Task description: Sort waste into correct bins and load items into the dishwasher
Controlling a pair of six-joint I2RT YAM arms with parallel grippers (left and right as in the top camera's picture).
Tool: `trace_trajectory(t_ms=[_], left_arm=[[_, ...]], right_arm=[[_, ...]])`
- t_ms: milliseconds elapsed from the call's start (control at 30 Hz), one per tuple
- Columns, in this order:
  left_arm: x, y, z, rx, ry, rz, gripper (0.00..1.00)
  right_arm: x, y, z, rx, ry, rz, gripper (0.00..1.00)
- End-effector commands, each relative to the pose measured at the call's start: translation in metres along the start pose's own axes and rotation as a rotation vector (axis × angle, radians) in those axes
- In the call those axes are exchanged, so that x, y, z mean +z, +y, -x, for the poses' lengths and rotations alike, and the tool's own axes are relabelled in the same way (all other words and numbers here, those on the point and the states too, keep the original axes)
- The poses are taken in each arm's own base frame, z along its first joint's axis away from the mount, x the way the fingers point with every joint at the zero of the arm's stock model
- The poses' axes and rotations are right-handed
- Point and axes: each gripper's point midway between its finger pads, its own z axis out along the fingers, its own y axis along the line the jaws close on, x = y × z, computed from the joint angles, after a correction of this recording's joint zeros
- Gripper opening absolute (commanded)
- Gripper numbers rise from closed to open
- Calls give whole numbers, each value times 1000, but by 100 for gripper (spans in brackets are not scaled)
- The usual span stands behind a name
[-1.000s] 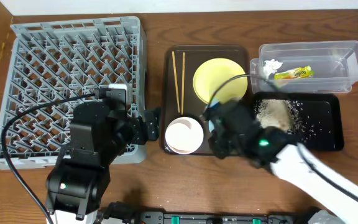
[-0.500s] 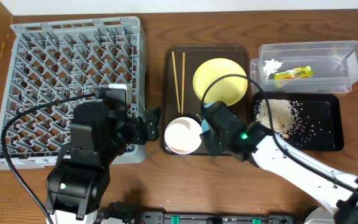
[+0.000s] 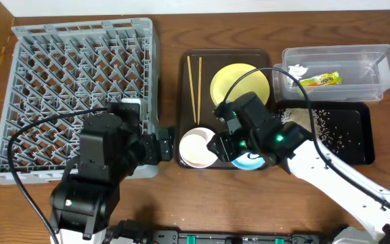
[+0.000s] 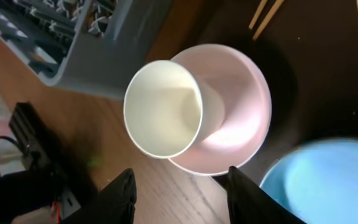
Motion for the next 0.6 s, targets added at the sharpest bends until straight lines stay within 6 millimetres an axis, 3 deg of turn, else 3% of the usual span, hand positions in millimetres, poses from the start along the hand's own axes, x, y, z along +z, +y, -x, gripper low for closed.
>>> trace_trajectory(t_ms=[0, 133, 200, 267, 333, 367, 433, 500, 533, 567], left_arm=[[-5, -2, 3, -20, -7, -9, 96], [-5, -3, -2, -33, 14, -15, 95], [-5, -2, -5, -36, 28, -11, 95], [-5, -1, -11, -41, 52, -6, 96], [-5, -1, -13, -43, 61, -4, 96], [-5, -1, -13, -59, 59, -4, 96], [-5, -1, -10, -136, 49, -5, 96], [-5, -5, -5, -228, 32, -23, 96], [-6, -17, 1, -250, 22, -104, 96], [-8, -30, 7, -254, 16, -187, 96]], right_arm=[[22, -9, 3, 11, 3, -61, 43], [57, -8, -8, 11, 48, -56, 38], [71, -13, -12, 21, 61, -70, 27], [76, -23, -11, 40, 60, -95, 27], [72, -23, -6, 41, 45, -89, 11], [68, -24, -3, 43, 32, -89, 3], [53, -29, 9, 64, -4, -85, 1], [19, -25, 26, 65, -48, 8, 1], [-13, -16, 42, 44, -101, 132, 1], [-24, -14, 46, 41, -120, 166, 1]])
